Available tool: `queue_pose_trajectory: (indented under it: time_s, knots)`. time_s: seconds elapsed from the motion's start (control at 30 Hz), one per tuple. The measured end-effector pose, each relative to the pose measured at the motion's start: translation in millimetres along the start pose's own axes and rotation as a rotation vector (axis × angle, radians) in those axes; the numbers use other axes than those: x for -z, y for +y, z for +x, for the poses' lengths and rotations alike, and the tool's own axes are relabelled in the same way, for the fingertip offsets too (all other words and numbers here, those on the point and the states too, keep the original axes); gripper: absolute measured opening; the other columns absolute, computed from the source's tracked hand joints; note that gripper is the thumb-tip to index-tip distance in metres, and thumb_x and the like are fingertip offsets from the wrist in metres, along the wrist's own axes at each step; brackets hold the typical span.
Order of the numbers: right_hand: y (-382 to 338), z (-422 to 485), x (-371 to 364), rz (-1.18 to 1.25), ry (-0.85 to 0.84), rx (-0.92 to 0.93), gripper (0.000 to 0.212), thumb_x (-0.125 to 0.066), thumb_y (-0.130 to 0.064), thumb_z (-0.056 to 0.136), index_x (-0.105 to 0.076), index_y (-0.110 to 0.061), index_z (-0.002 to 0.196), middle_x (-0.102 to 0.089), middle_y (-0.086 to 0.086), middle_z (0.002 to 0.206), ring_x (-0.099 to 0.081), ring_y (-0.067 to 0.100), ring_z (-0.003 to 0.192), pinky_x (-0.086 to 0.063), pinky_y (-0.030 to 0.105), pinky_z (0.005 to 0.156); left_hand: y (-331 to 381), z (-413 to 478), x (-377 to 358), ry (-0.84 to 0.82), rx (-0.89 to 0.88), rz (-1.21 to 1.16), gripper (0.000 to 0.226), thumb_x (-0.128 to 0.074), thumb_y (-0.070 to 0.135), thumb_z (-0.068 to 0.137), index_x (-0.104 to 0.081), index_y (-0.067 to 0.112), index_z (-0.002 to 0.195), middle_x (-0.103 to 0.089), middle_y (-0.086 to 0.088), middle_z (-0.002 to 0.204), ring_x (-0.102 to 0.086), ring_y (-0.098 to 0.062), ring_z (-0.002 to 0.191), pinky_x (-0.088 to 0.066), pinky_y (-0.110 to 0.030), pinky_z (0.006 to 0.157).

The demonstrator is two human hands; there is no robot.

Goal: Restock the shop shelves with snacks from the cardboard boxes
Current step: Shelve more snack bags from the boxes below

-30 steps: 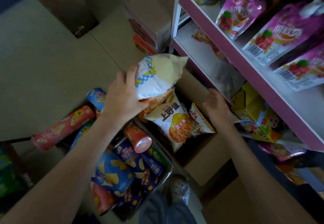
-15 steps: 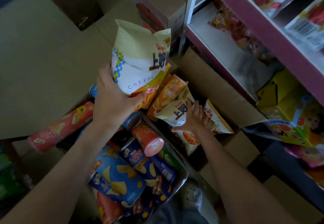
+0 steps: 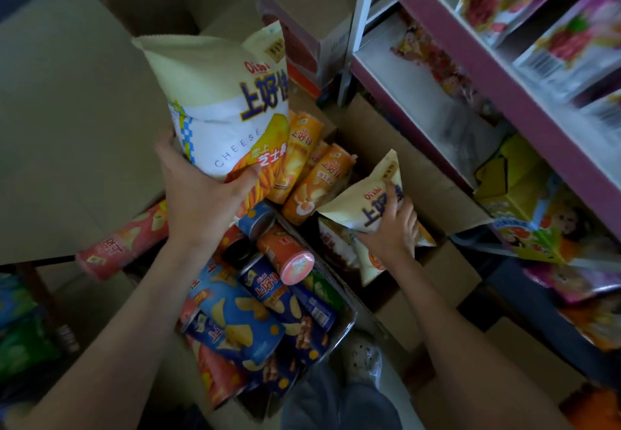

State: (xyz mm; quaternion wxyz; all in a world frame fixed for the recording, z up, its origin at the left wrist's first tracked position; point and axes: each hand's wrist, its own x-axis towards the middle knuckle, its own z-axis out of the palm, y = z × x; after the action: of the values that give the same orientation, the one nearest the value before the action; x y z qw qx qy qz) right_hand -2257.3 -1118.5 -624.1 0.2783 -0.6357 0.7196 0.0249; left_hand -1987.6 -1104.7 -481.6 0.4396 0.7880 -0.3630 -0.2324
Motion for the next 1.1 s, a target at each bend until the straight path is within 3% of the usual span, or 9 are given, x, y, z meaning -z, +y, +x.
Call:
queue_pose_trajectory:
  time_s: [0.2,0.3,0.43,0.6,0.67,0.77,0.83,1.0,1.1]
  knots:
    - [10,-75,103,0.234,0.184,-0.053,0.121,-0.085,-0.034,0.062,-0.006,-0.029,0.153,-0.020,0.019,0.146,-0.022,0.040,0.133,-0.025,0.060,0.110,62,-29,31,-0.068,0.078,-0.106,0.101,-0.086,0.031,0.053,-0.029,0.007,0.134,-0.049,0.003,0.126,-0.053,-0.003,0.115,-0.047,-0.027,0.099]
    - [19,-122,156,0.327,0.254,-0.098,0.119,-0.086,-0.029,0.063,-0.008,-0.032,0.152,-0.019,0.016,0.147,-0.020,0.035,0.135,-0.024,0.057,0.112,102,-56,39,-0.193,0.071,-0.146,0.096,-0.088,0.017,0.059,-0.027,0.009,0.134,-0.052,-0.001,0.127,-0.056,-0.002,0.111,-0.047,-0.019,0.095]
    - [30,-183,213,0.443,0.382,-0.164,0.117,-0.086,-0.025,0.060,-0.013,-0.027,0.152,-0.025,0.017,0.141,-0.026,0.034,0.130,-0.028,0.059,0.109,148,-94,41,-0.362,0.049,-0.195,0.099,-0.084,0.030,0.055,-0.027,0.018,0.134,-0.051,-0.001,0.131,-0.054,-0.007,0.119,-0.047,-0.032,0.100]
    - [52,-261,271,0.509,0.552,-0.168,0.112,-0.082,-0.029,0.059,-0.019,-0.017,0.152,-0.028,0.020,0.141,-0.028,0.035,0.129,-0.031,0.061,0.104,213,-157,42,-0.496,-0.054,-0.268,0.084,-0.085,0.016,0.059,-0.029,0.028,0.121,-0.053,0.001,0.122,-0.057,-0.003,0.110,-0.047,-0.015,0.084]
    - [68,-296,294,0.549,0.614,-0.182,0.112,-0.080,-0.032,0.059,-0.018,-0.019,0.151,-0.028,0.020,0.142,-0.028,0.036,0.130,-0.032,0.061,0.104,238,-191,43,-0.560,-0.114,-0.249,0.084,-0.086,0.011,0.060,-0.030,0.028,0.120,-0.054,0.001,0.121,-0.057,0.000,0.106,-0.047,-0.011,0.080]
    - [102,-356,325,0.614,0.704,-0.196,0.112,-0.081,-0.034,0.061,-0.017,-0.023,0.152,-0.025,0.018,0.144,-0.028,0.034,0.130,-0.033,0.056,0.104,268,-252,46,-0.621,-0.164,-0.234,0.095,-0.087,0.030,0.054,-0.028,0.027,0.128,-0.052,0.001,0.127,-0.056,-0.008,0.113,-0.051,-0.028,0.091]
    - [130,-401,341,0.655,0.749,-0.230,0.112,-0.085,-0.026,0.064,-0.015,-0.026,0.152,-0.023,0.016,0.144,-0.026,0.034,0.131,-0.033,0.053,0.105,287,-301,47,-0.654,-0.196,-0.217,0.100,-0.088,0.028,0.056,-0.026,0.021,0.135,-0.050,-0.002,0.130,-0.054,-0.012,0.114,-0.049,-0.035,0.094]
    - [208,-517,376,0.673,0.886,-0.304,0.113,-0.084,-0.028,0.062,-0.014,-0.026,0.152,-0.027,0.017,0.142,-0.028,0.034,0.130,-0.030,0.056,0.107,335,-432,40,-0.766,-0.259,-0.271,0.089,-0.089,0.020,0.058,-0.029,0.021,0.124,-0.049,0.000,0.125,-0.055,-0.013,0.111,-0.049,-0.033,0.092]
    - [253,-580,399,0.694,0.976,-0.342,0.113,-0.085,-0.020,0.065,-0.014,-0.026,0.152,-0.027,0.018,0.142,-0.029,0.033,0.129,-0.030,0.050,0.107,365,-499,28,-0.856,-0.298,-0.306,0.088,-0.090,0.018,0.058,-0.029,0.022,0.122,-0.050,0.002,0.121,-0.055,-0.012,0.109,-0.047,-0.019,0.082]
